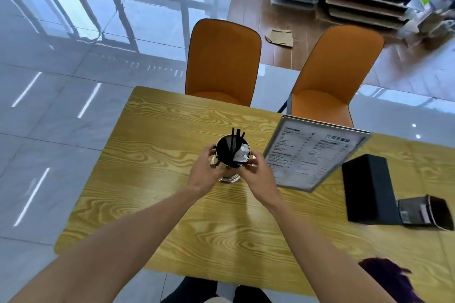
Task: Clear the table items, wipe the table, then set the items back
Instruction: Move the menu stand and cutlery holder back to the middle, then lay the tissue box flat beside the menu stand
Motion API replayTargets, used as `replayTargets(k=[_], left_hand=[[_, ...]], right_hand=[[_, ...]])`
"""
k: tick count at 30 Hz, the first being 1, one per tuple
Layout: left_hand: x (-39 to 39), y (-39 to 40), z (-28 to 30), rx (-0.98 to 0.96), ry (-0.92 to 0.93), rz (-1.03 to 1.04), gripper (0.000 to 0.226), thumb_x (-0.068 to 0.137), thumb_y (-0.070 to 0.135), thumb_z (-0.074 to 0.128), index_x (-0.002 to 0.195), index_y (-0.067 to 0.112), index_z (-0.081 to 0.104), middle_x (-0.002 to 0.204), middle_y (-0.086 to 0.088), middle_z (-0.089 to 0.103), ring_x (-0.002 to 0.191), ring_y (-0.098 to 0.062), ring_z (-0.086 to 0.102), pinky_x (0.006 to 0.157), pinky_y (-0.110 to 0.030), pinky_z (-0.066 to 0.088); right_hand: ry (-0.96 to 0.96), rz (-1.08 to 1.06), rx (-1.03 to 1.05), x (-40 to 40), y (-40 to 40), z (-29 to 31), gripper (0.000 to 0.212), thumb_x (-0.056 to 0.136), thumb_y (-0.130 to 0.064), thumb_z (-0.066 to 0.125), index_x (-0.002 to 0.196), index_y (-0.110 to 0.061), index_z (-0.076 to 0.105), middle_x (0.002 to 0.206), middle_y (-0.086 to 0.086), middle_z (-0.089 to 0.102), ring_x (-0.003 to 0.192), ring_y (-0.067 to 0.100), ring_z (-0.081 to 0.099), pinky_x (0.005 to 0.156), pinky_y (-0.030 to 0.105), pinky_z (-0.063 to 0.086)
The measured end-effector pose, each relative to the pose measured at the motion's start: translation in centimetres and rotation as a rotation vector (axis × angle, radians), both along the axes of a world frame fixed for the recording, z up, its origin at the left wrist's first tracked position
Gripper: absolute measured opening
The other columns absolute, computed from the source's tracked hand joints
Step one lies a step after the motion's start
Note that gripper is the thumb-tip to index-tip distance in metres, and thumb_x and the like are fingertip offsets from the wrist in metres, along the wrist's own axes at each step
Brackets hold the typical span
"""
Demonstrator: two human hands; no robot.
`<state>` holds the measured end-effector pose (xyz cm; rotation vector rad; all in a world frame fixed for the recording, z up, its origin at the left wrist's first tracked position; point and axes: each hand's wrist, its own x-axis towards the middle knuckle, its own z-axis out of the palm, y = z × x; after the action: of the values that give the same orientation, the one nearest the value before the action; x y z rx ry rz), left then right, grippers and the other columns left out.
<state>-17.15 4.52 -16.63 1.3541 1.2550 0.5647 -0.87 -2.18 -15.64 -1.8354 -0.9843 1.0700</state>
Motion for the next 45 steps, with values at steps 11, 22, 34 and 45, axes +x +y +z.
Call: replayTargets(k=[11, 22, 34, 45], left_hand=[[1.9, -0.6, 0.2, -0.022, 0.015, -0.071, 0.110, 0.047, 0.064, 0.088, 0.143, 0.031, 0.043, 0.138, 0.012, 0.056, 0.109, -0.016, 0.066, 0.092, -0.037, 0.056], [2.1, -0.7, -0.4, -0.003, 0.035, -0.068, 0.095, 0.063, 0.047, 0.090, 0.143, 0.026, 0.043, 0.135, 0.013, 0.056, 0.110, -0.013, 0.064, 0.092, -0.030, 0.055], [3.3, -3.8, -3.2, -0.304, 0.400, -0.332, 0.051, 0.086, 0.037, 0.075, 0.126, 0.010, 0.057, 0.117, -0.005, 0.065, 0.092, -0.019, 0.062, 0.073, -0.030, 0.048], [14.4, -7.6, -0.9, -0.298, 0.299, -0.571, 0.063, 0.085, 0.055, 0.071, 0.132, 0.016, 0.056, 0.109, -0.004, 0.070, 0.095, -0.017, 0.066, 0.085, -0.032, 0.051]], right_hand=[[-0.054, -0.086, -0.054, 1.2, -1.3, -0.3, 0.052, 0.089, -0.030, 0.078, 0.132, -0.017, 0.052, 0.116, -0.006, 0.068, 0.102, 0.002, 0.066, 0.081, 0.021, 0.055], [-0.070, -0.090, -0.106, 1.2, -1.8, -0.1, 0.039, 0.092, -0.033, 0.074, 0.123, -0.019, 0.055, 0.105, -0.009, 0.069, 0.093, -0.003, 0.064, 0.069, 0.014, 0.047], [-0.104, -0.145, -0.195, 4.2, -5.1, -0.3, 0.023, 0.096, -0.038, 0.067, 0.106, -0.018, 0.063, 0.092, -0.001, 0.070, 0.086, 0.015, 0.068, 0.066, 0.021, 0.049], [-0.311, -0.415, -0.138, 14.4, -11.6, 1.7, 0.031, 0.097, -0.036, 0.060, 0.074, -0.016, 0.067, 0.065, 0.002, 0.069, 0.062, 0.023, 0.067, 0.058, 0.043, 0.054]])
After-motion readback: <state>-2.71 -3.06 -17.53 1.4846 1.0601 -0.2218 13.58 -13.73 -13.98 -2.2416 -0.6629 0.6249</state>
